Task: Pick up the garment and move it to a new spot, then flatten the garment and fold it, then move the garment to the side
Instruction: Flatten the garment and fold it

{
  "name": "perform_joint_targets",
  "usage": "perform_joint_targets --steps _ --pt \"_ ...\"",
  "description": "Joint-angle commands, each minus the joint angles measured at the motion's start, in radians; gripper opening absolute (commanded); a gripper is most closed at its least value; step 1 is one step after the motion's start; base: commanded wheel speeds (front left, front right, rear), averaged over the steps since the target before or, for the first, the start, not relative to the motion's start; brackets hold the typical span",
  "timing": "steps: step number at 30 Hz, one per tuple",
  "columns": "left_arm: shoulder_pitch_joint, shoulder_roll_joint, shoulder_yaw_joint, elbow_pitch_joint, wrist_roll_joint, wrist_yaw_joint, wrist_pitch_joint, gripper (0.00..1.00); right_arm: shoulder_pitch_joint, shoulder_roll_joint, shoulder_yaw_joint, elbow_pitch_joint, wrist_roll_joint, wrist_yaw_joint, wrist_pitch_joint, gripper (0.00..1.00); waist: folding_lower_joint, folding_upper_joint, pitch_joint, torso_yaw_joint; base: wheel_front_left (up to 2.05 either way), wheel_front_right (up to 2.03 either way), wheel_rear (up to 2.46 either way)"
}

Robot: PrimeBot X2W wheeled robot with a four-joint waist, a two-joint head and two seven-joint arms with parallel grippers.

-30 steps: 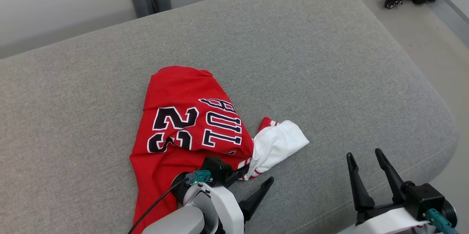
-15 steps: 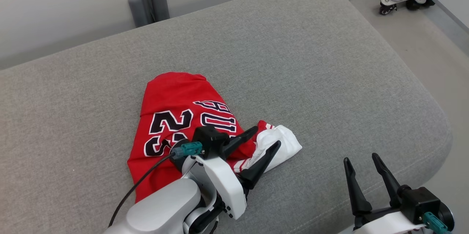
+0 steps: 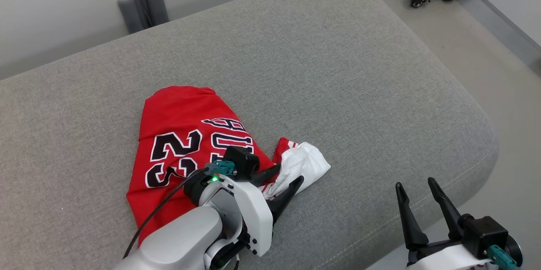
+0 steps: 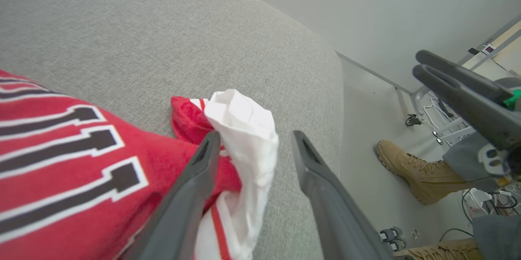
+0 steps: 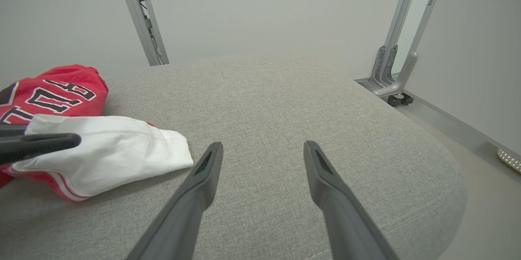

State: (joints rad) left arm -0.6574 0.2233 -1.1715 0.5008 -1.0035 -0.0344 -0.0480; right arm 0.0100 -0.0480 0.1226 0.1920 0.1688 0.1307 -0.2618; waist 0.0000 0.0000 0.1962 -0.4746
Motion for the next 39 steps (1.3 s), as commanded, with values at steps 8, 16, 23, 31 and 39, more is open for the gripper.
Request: perform_joint_targets --steps 8,16,23,31,39 --pt "0.026 -0.020 -0.066 -0.022 0.085 -0.027 -0.020 0.00 0.001 -0.005 -0.001 -0.005 0.007 0.000 -0.005 1.00 0.0000 0.0000 0.005 0.011 0.00 0.00 0.00" --pt "0.121 -0.050 -0.100 0.063 0.147 -0.071 -0.023 1.00 -0.007 -0.005 -0.003 0.001 0.007 0.000 -0.005 1.00 0.0000 0.0000 0.013 0.013 0.00 0.00 0.00" --pt "0.158 -0.094 -0.084 0.027 0.101 -0.093 -0.127 1.00 0.010 -0.004 -0.025 0.002 -0.005 0.000 -0.005 1.00 0.0000 0.0000 -0.005 0.037 0.00 0.00 0.00" --pt "0.250 -0.030 0.089 -0.158 0.101 0.033 -0.216 1.00 0.040 -0.006 -0.087 -0.055 -0.080 0.000 -0.005 1.00 0.0000 0.0000 -0.095 0.146 0.00 0.00 0.00" --pt "0.604 0.071 0.466 -0.423 0.340 0.244 -0.217 1.00 0.088 -0.004 -0.189 -0.145 -0.163 0.000 -0.005 1.00 0.0000 0.0000 -0.204 0.311 0.00 0.00 0.00"
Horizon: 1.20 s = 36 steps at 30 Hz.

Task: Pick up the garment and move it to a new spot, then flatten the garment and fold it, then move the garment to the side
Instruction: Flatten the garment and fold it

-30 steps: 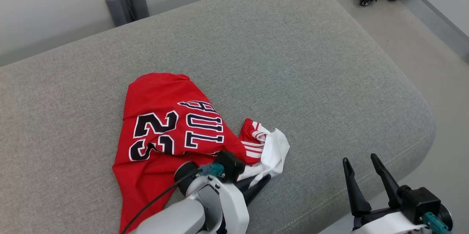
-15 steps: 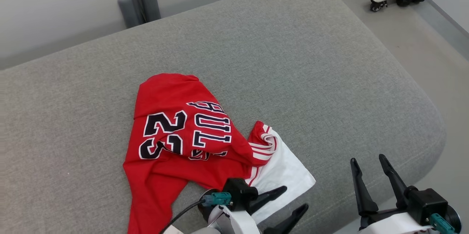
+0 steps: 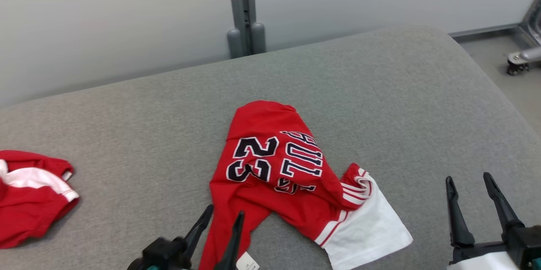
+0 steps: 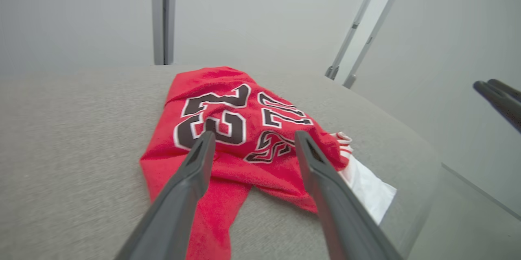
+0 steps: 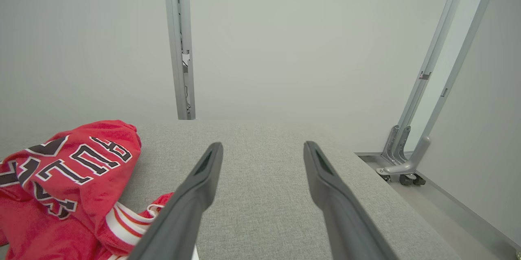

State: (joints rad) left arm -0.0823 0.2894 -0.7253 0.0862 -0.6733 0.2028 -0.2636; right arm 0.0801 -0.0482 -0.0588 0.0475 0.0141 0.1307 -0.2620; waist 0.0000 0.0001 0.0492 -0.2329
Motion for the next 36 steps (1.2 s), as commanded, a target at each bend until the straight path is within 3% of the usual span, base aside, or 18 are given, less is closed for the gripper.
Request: perform_joint_targets --steps 1,5,8,19,26,36 --pt "0.068 0.001 0.060 -0.023 0.024 0.007 -0.001 1.00 0.024 -0.005 -0.019 0.002 -0.012 0.000 -0.005 1.00 0.0000 -0.0001 -0.066 0.087 0.00 0.00 0.00" --pt "0.199 -0.002 0.201 -0.032 0.074 -0.003 -0.001 1.00 0.049 -0.004 -0.041 0.027 -0.023 0.000 -0.004 1.00 0.0000 -0.0001 -0.096 0.143 0.00 0.00 0.00" --pt "0.269 -0.020 0.286 -0.024 0.108 -0.035 -0.001 1.00 0.069 -0.005 -0.059 0.056 -0.026 0.000 -0.004 1.00 0.0000 -0.0001 -0.112 0.179 0.00 0.00 0.00" --pt "0.374 -0.130 0.564 0.044 0.254 -0.208 -0.001 1.00 0.097 -0.005 -0.068 0.154 -0.026 0.000 -0.003 1.00 0.0000 -0.0001 -0.128 0.239 0.00 0.00 0.00" --pt "0.381 -0.194 0.662 0.058 0.334 -0.283 -0.001 1.00 0.090 -0.005 -0.051 0.164 -0.019 0.000 -0.003 1.00 0.0000 -0.0001 -0.133 0.237 0.00 0.00 0.00" --pt "0.372 -0.224 0.712 0.063 0.385 -0.319 -0.001 1.00 0.075 -0.005 -0.028 0.164 -0.015 0.000 -0.003 1.00 0.0000 -0.0001 -0.132 0.224 0.00 0.00 0.00"
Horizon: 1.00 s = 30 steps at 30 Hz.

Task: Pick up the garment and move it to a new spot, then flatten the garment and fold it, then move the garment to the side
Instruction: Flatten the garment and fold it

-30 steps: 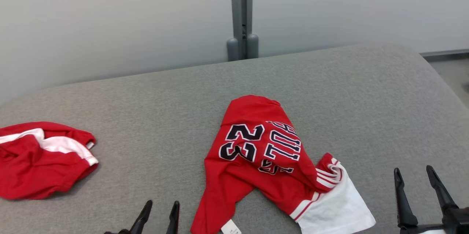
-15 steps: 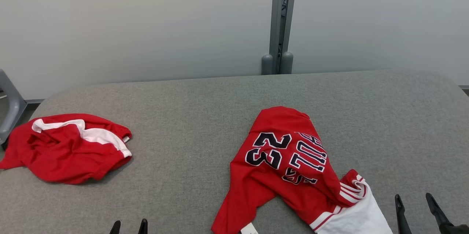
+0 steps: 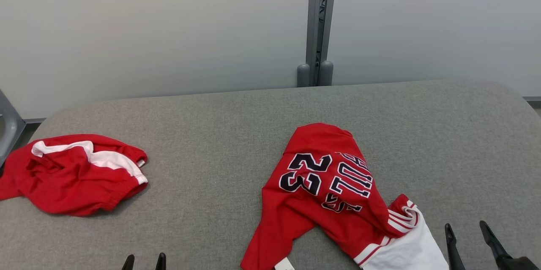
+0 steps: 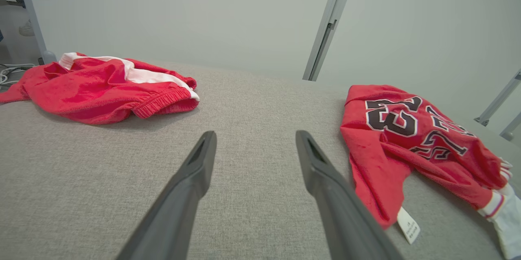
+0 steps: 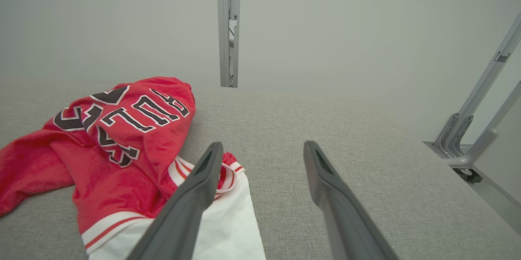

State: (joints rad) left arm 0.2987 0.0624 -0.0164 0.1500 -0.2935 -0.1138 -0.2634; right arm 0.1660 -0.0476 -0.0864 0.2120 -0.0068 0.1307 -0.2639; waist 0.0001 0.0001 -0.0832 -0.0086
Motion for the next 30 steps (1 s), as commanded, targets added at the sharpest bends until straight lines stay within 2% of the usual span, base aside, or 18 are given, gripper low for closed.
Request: perform_joint_targets --steps 1,3,6,12,16,24,30 --pt "-0.012 0.001 0.003 -0.002 0.010 -0.006 -0.002 1.00 -0.011 -0.005 0.003 -0.003 0.007 0.000 -0.001 1.00 -0.0001 -0.0001 0.002 -0.003 0.00 0.00 0.00" --pt "-0.018 -0.002 -0.009 0.005 0.007 -0.009 -0.002 1.00 -0.013 -0.005 0.015 -0.003 0.007 0.000 -0.001 1.00 -0.0001 -0.0001 0.012 -0.008 0.00 0.00 0.00" --pt "-0.038 -0.007 -0.075 0.058 -0.034 -0.014 0.025 1.00 -0.020 -0.004 0.050 0.074 -0.006 0.000 0.018 1.00 -0.0001 -0.0001 0.035 -0.017 0.00 0.00 0.00" --pt "-0.121 -0.007 -0.191 0.105 -0.184 -0.016 0.249 1.00 -0.093 -0.044 0.095 0.183 -0.021 0.000 0.252 1.00 -0.0001 -0.0001 0.090 -0.034 0.00 0.00 0.00" --pt "-0.184 -0.008 -0.246 0.117 -0.234 -0.017 0.371 1.00 -0.140 -0.058 0.088 0.218 -0.030 0.000 0.348 1.00 -0.0001 -0.0001 0.144 -0.040 0.00 0.00 0.00" --pt "-0.229 0.003 -0.292 0.113 -0.296 -0.017 0.473 1.00 -0.179 -0.043 0.090 0.255 -0.028 0.000 0.389 1.00 -0.0001 -0.0001 0.205 -0.058 0.00 0.00 0.00" --pt "-0.243 0.008 -0.314 0.098 -0.330 -0.017 0.480 1.00 -0.185 -0.026 0.130 0.279 0.019 0.001 0.410 1.00 -0.0001 -0.0001 0.224 -0.064 0.00 0.00 0.00"
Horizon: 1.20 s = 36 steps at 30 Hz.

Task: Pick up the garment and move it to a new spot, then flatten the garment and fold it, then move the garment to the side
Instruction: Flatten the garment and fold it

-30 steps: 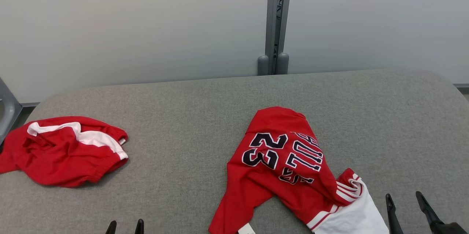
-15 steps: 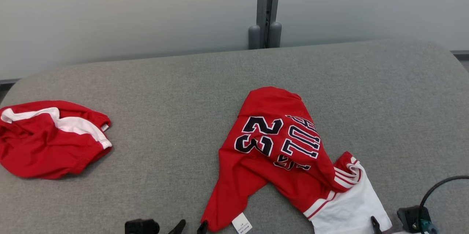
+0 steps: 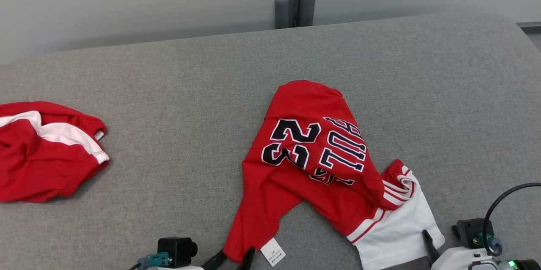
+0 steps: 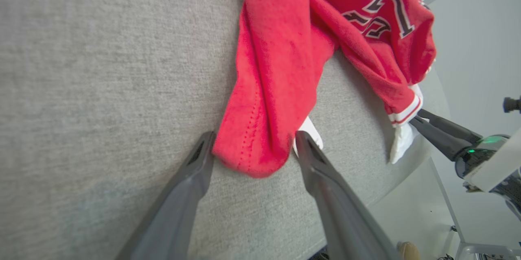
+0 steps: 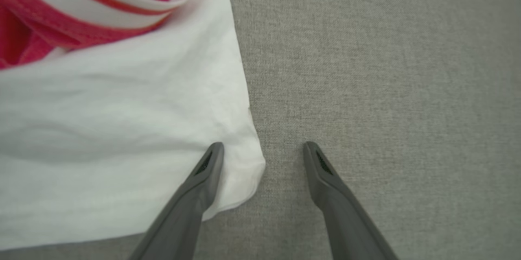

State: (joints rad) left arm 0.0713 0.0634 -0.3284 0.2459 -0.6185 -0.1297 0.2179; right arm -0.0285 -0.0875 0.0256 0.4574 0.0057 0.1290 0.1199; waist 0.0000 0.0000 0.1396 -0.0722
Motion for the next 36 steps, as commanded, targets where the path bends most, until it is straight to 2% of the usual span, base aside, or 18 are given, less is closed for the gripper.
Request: perform_joint_targets --steps 1,5,6,7,8,11,14,17,21,23,24,28,31,33,36 --pt "-0.020 0.009 -0.007 0.001 -0.009 -0.002 -0.001 1.00 0.010 0.017 0.028 0.038 0.016 0.004 0.033 1.00 0.0000 0.0000 0.003 -0.001 0.00 0.00 0.00" --pt "-0.032 0.014 -0.027 0.002 -0.017 -0.002 -0.005 1.00 0.004 0.020 0.057 0.045 0.038 0.006 0.048 1.00 0.0000 0.0000 0.007 -0.004 0.00 0.00 0.00" --pt "-0.037 0.017 -0.034 0.004 -0.023 -0.002 -0.005 0.69 0.003 0.021 0.070 0.051 0.048 0.007 0.055 1.00 0.0000 0.0000 0.008 -0.005 0.00 0.00 0.00" --pt "-0.041 0.018 -0.036 0.007 -0.027 -0.002 -0.010 0.38 0.001 0.024 0.080 0.053 0.064 0.008 0.057 0.26 0.0000 0.0000 0.008 -0.006 0.00 0.00 0.00" --pt "-0.044 0.019 -0.038 0.010 -0.034 -0.002 -0.016 0.00 -0.003 0.026 0.090 0.052 0.085 0.008 0.054 0.00 0.0000 0.0000 0.007 -0.007 0.00 0.00 0.00" --pt "-0.047 0.025 -0.047 0.014 -0.067 -0.002 -0.028 0.00 -0.011 0.025 0.113 0.042 0.163 0.008 0.059 0.00 0.0000 0.0000 -0.001 -0.013 0.00 0.00 0.00" --pt "-0.048 0.036 -0.019 -0.019 -0.113 -0.002 -0.051 0.00 -0.018 0.027 0.117 -0.022 0.304 0.007 0.054 0.00 0.0000 0.0000 -0.012 -0.018 0.00 0.00 0.00" --pt "-0.047 0.061 0.027 -0.114 -0.162 -0.002 -0.061 0.00 -0.025 0.004 0.072 -0.169 0.496 0.002 0.058 0.00 0.0000 0.0000 -0.023 -0.023 0.00 0.00 0.00" --pt "-0.024 0.128 0.103 -0.318 -0.222 0.009 -0.015 0.00 -0.020 -0.048 -0.018 -0.419 0.718 0.002 0.098 0.00 0.0000 0.0000 -0.032 -0.034 0.00 0.00 0.00" --pt "-0.013 0.158 0.136 -0.431 -0.254 0.023 0.020 0.00 -0.029 -0.064 -0.089 -0.529 0.799 0.002 0.118 0.00 0.0000 0.0000 -0.034 -0.040 0.00 0.00 0.00" --pt "-0.009 0.185 0.167 -0.543 -0.288 0.037 0.055 0.00 -0.048 -0.077 -0.158 -0.624 0.858 0.002 0.140 0.00 0.0000 0.0000 -0.035 -0.044 0.00 0.00 0.00" --pt "-0.032 0.225 0.212 -0.732 -0.352 0.068 0.124 0.00 -0.112 -0.076 -0.263 -0.774 0.930 0.002 0.201 0.00 0.0000 0.0000 -0.018 -0.047 0.00 0.00 0.00" --pt "-0.099 0.240 0.232 -0.828 -0.411 0.095 0.183 0.00 -0.208 -0.064 -0.304 -0.850 0.962 0.002 0.262 0.00 0.0000 0.0000 0.019 -0.045 0.00 0.00 0.00" --pt "-0.189 0.271 0.250 -0.844 -0.423 0.113 0.229 0.00 -0.306 -0.069 -0.321 -0.860 0.933 0.002 0.300 0.00 0.0000 0.0000 0.063 -0.040 0.00 0.00 0.00" --pt "-0.384 0.302 0.262 -0.783 -0.440 0.139 0.295 0.00 -0.496 -0.065 -0.331 -0.798 0.841 0.002 0.339 0.00 0.0000 0.0000 0.148 -0.026 0.00 0.00 0.00"
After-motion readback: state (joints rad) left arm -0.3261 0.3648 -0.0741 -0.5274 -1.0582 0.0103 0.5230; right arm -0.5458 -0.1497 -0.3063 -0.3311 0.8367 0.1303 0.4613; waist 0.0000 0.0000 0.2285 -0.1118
